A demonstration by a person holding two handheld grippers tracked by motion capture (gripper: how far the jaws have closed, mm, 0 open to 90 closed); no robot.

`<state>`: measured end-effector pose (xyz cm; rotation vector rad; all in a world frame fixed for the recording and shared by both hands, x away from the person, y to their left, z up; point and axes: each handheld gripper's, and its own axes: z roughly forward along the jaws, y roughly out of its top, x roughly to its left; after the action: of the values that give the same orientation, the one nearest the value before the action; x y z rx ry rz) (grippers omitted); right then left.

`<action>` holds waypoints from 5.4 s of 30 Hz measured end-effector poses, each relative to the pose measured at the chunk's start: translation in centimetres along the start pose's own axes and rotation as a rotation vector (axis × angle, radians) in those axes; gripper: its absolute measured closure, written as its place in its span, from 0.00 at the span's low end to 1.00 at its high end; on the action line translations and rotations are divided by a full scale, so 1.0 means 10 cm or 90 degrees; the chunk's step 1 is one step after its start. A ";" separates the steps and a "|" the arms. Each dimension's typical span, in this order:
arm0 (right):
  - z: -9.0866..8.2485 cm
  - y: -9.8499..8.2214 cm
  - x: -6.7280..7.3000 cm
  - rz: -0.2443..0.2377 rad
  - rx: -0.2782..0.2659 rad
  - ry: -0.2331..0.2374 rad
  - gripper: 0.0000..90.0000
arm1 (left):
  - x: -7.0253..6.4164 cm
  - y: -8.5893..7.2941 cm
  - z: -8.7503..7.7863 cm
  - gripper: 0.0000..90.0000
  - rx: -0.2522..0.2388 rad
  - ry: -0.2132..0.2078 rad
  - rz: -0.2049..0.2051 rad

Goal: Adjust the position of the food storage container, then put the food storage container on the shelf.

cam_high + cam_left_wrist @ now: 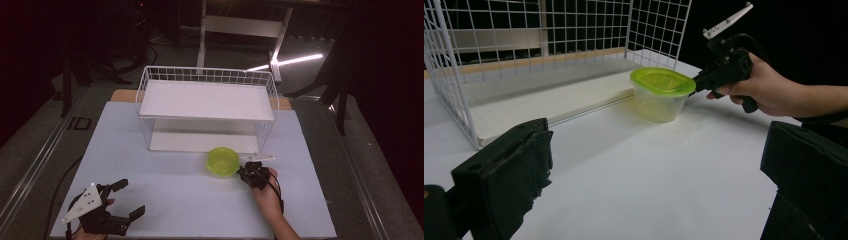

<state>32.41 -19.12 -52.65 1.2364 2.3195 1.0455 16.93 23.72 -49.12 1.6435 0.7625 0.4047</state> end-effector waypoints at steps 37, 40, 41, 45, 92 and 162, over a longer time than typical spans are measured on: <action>0.38 0.30 0.50 -0.013 -0.009 0.061 1.00 | -0.01 -0.01 0.01 0.01 0.004 -0.011 -0.003; 0.30 0.27 0.48 -0.018 -0.012 0.060 0.96 | -0.01 -0.01 0.01 0.01 0.011 -0.012 0.002; 0.26 0.25 0.48 -0.022 -0.013 0.061 0.95 | -0.02 -0.01 0.02 0.01 0.016 -0.014 0.002; 0.07 0.16 0.51 -0.058 -0.030 0.064 0.89 | -0.01 -0.02 0.03 0.01 0.015 -0.023 0.006; -0.57 0.54 0.60 -0.066 -0.203 0.090 0.25 | 0.19 0.66 1.03 0.01 0.074 -0.056 -0.025; -0.03 0.54 0.54 0.204 0.015 0.111 0.88 | 0.30 0.48 1.64 0.90 0.310 0.009 -0.200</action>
<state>32.27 -12.96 -48.14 1.6255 2.3135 1.2774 30.90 13.38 -48.57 1.9242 1.1758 0.0009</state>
